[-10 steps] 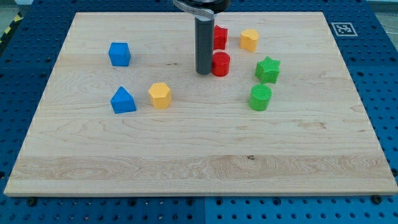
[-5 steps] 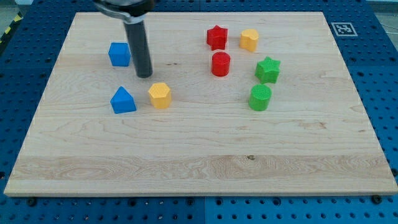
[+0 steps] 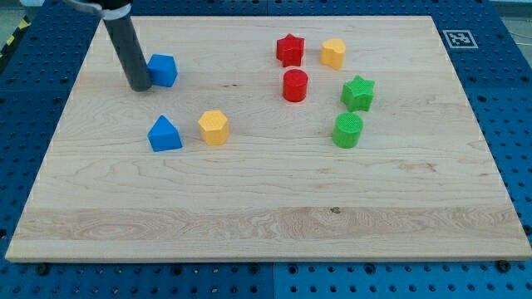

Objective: Place blue cube above to the yellow hexagon

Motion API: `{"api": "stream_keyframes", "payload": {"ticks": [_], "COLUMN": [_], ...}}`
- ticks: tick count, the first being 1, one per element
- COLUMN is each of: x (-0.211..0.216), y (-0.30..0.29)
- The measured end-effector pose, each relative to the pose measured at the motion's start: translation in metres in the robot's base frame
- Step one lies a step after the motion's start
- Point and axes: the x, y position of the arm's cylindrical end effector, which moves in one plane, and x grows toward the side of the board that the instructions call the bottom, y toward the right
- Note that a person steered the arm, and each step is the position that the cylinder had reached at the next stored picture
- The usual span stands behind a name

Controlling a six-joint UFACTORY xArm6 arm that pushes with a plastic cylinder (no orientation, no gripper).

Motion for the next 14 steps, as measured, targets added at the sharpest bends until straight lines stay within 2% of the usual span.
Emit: {"api": "stream_keyframes", "payload": {"ticks": [1,2,6,11,12,14], "x": [-0.027,-0.033,-0.036,-0.036,-0.030,0.046], "y": [0.002,0.013,0.033,0.088,0.089,0.089]}}
